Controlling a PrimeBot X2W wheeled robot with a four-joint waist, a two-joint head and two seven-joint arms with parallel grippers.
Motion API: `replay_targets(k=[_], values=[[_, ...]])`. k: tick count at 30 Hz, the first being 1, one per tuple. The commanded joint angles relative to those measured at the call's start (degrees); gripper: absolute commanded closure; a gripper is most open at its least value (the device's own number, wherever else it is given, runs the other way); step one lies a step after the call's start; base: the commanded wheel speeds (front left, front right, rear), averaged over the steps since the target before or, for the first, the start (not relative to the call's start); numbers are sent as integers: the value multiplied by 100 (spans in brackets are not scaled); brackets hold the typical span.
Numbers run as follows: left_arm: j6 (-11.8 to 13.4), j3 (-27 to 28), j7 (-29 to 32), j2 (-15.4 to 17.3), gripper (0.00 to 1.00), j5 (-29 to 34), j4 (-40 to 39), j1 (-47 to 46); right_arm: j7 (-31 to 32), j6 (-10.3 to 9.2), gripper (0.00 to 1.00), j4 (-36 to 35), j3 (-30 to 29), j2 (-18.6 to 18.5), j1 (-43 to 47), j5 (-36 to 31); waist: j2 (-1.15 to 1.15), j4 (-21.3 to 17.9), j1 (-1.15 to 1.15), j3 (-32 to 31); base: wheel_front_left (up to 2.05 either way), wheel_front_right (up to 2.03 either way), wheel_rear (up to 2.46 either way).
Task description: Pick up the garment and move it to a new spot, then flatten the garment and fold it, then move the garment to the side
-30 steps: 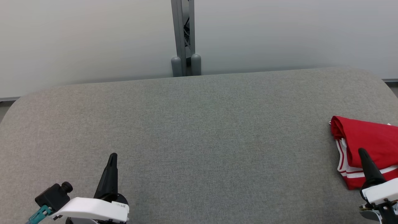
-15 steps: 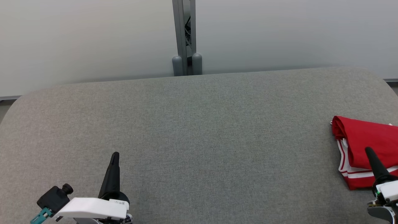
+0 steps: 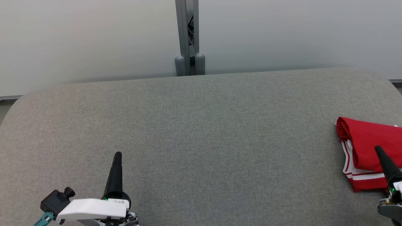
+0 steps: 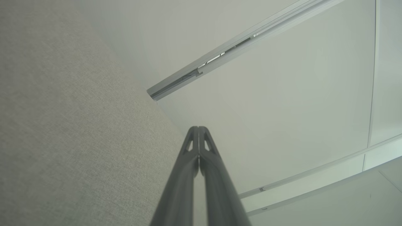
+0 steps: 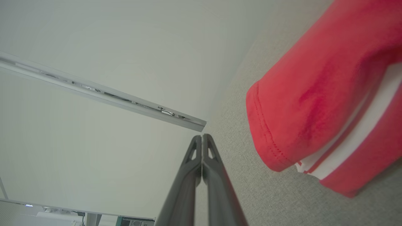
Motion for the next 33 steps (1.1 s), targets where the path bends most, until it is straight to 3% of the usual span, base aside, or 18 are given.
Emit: replay_targets(k=[1, 33], values=[[-60, 46, -32, -1, 100, -111, -19, -147, 70, 1, 100, -7, -74, -67, -122, 155, 0, 3, 0, 2, 0, 0, 0], [-439, 99, -141, -306, 100, -1363, 172, -208, 796, 0, 100, 398, -636, -136, -395, 1609, 0, 53, 0, 37, 0, 0, 0]])
